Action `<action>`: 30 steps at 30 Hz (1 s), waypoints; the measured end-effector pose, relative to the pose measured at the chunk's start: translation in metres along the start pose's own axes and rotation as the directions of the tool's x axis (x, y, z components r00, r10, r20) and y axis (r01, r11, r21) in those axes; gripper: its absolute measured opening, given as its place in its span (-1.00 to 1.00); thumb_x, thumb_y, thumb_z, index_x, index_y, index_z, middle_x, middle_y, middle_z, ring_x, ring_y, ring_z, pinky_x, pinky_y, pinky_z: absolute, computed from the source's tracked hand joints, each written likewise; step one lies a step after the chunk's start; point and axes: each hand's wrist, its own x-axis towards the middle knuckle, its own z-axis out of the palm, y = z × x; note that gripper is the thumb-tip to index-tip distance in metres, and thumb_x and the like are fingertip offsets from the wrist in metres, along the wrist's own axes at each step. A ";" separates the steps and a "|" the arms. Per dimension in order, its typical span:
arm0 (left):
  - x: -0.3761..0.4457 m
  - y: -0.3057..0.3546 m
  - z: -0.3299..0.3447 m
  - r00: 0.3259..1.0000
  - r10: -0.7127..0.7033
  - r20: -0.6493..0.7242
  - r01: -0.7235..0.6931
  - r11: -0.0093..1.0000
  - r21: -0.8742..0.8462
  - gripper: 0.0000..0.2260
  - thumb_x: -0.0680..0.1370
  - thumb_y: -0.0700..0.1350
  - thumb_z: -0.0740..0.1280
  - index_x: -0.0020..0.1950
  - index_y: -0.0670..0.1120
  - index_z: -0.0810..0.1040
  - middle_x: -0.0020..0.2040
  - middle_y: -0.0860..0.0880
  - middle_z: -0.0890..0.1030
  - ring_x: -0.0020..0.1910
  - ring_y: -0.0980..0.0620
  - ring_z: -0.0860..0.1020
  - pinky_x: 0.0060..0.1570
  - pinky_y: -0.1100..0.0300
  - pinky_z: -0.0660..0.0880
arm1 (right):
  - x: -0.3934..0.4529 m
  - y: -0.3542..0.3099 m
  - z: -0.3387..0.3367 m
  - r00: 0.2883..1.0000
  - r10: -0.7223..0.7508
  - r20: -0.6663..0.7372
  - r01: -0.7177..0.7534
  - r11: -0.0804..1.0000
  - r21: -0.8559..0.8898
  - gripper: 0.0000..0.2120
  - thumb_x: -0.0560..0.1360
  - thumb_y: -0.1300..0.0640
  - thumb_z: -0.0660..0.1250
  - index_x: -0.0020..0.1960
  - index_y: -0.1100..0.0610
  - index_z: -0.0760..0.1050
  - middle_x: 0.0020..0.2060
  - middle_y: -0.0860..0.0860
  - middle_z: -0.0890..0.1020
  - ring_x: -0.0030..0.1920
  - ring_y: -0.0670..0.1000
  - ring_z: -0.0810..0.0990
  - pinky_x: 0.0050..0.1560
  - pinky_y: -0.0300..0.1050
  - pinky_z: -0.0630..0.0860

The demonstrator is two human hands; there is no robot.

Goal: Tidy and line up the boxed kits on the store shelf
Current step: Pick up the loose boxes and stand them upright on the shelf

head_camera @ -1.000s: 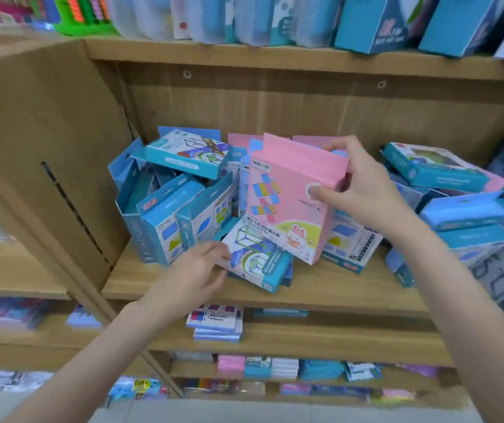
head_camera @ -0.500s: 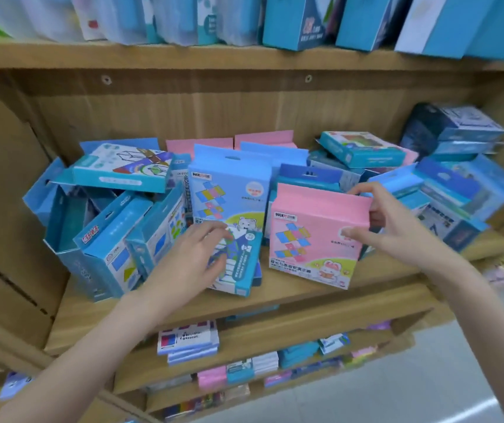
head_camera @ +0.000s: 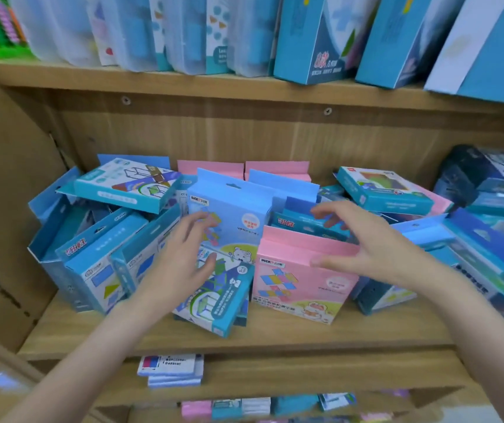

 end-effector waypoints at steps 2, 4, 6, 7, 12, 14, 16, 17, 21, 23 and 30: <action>-0.004 -0.003 0.000 0.999 -0.035 -0.034 0.035 0.999 0.014 -0.65 0.49 -0.22 0.33 0.26 -0.13 0.43 0.28 -0.07 0.38 0.27 0.02 0.35 0.25 0.23 0.24 | 0.022 -0.008 -0.003 0.999 -0.039 -0.009 0.039 0.998 0.051 -0.37 0.24 -0.27 0.35 0.24 -0.05 0.34 0.15 -0.17 0.47 0.08 -0.23 0.44 0.10 -0.44 0.34; -0.012 -0.005 0.000 0.997 -0.054 -0.054 0.057 0.997 0.059 -0.76 0.51 -0.09 0.23 0.15 -0.09 0.48 0.20 -0.09 0.46 0.19 -0.07 0.43 0.18 -0.04 0.41 | 0.048 -0.015 0.002 0.997 -0.070 -0.030 0.072 0.996 0.046 -0.41 0.30 -0.19 0.39 0.25 -0.01 0.35 0.14 -0.13 0.47 0.08 -0.18 0.45 0.12 -0.30 0.38; -0.025 -0.007 0.000 0.997 -0.075 -0.035 0.078 0.992 0.103 -0.79 0.49 -0.01 0.16 0.06 -0.02 0.45 0.14 -0.11 0.51 0.10 -0.09 0.47 0.05 -0.12 0.47 | 0.072 -0.025 0.015 0.996 -0.084 -0.026 0.084 0.996 0.014 -0.42 0.37 -0.12 0.41 0.30 0.01 0.31 0.15 -0.11 0.43 0.10 -0.12 0.40 0.08 -0.22 0.33; -0.034 -0.010 0.001 0.996 -0.087 -0.025 0.090 0.989 0.122 -0.81 0.48 0.00 0.16 0.04 0.00 0.43 0.13 -0.12 0.51 0.08 -0.07 0.45 0.03 -0.10 0.46 | 0.082 -0.031 0.023 0.997 -0.076 0.003 0.076 0.997 -0.021 -0.40 0.38 -0.10 0.40 0.33 0.00 0.27 0.17 -0.09 0.40 0.13 -0.08 0.38 0.05 -0.21 0.30; -0.070 -0.023 -0.007 0.983 -0.141 0.116 0.120 0.978 0.169 -0.70 0.49 0.05 0.17 0.01 -0.08 0.58 0.11 -0.11 0.55 0.08 -0.09 0.52 0.06 0.03 0.48 | 0.102 -0.045 0.054 0.999 -0.020 0.051 0.031 0.973 -0.227 -0.35 0.43 0.00 0.37 0.42 -0.03 0.14 0.27 0.05 0.31 0.27 0.12 0.28 0.11 -0.01 0.32; -0.076 -0.026 -0.014 0.972 -0.146 0.184 0.121 0.983 0.141 -0.65 0.50 0.10 0.16 0.12 -0.06 0.57 0.13 -0.06 0.54 0.11 -0.07 0.53 0.09 0.01 0.50 | 0.099 -0.047 0.053 1.000 -0.027 -0.009 0.023 0.958 -0.286 -0.41 0.44 0.01 0.35 0.40 -0.01 0.20 0.31 0.04 0.28 0.29 0.11 0.22 0.18 -0.01 0.26; -0.083 -0.027 -0.016 0.966 -0.133 0.220 0.110 0.987 0.113 -0.60 0.48 0.17 0.17 0.22 -0.01 0.50 0.19 -0.06 0.50 0.17 -0.06 0.50 0.14 0.02 0.49 | 0.089 -0.048 0.046 0.986 -0.126 -0.111 0.086 0.948 -0.305 -0.50 0.44 0.02 0.36 0.33 0.06 0.31 0.32 0.04 0.27 0.30 0.08 0.20 0.22 -0.02 0.22; -0.084 -0.027 -0.015 0.963 -0.139 0.229 0.121 0.988 0.095 -0.57 0.46 0.21 0.18 0.24 0.02 0.46 0.24 -0.07 0.46 0.21 -0.06 0.48 0.17 0.04 0.47 | 0.081 -0.050 0.043 0.966 -0.196 -0.170 0.142 0.947 -0.287 -0.56 0.44 0.03 0.37 0.28 0.10 0.37 0.30 0.06 0.31 0.28 0.08 0.24 0.20 -0.03 0.23; -0.074 -0.016 -0.010 0.906 -0.367 0.213 0.379 0.925 -0.018 -0.64 0.44 0.15 0.37 0.17 0.06 0.46 0.33 0.00 0.38 0.34 0.02 0.34 0.28 0.16 0.32 | 0.034 -0.067 0.063 0.903 -0.363 -0.230 0.298 0.914 -0.275 -0.77 0.47 0.09 0.23 0.05 0.20 0.49 0.05 0.11 0.51 0.00 0.07 0.51 -0.10 -0.14 0.47; -0.063 -0.010 -0.007 0.901 -0.392 0.184 0.405 0.914 -0.036 -0.76 0.43 0.06 0.42 0.00 0.09 0.43 0.15 0.05 0.48 0.19 0.05 0.44 0.11 0.19 0.39 | 0.013 -0.072 0.094 0.939 -0.338 -0.066 0.294 0.886 -0.358 -0.71 0.50 0.02 0.11 0.03 0.17 0.48 -0.07 0.08 0.53 -0.11 0.10 0.58 -0.26 -0.09 0.54; -0.079 -0.023 -0.023 0.863 -0.356 0.359 0.467 0.833 -0.297 -0.82 0.39 -0.13 0.48 -0.23 0.03 0.48 -0.19 0.10 0.60 -0.16 0.15 0.56 -0.17 0.33 0.46 | -0.015 -0.055 0.150 0.975 0.222 -0.013 -0.220 0.970 0.104 -0.63 0.54 -0.12 0.17 0.28 -0.04 0.24 0.02 -0.07 0.45 0.06 -0.01 0.45 -0.12 -0.18 0.22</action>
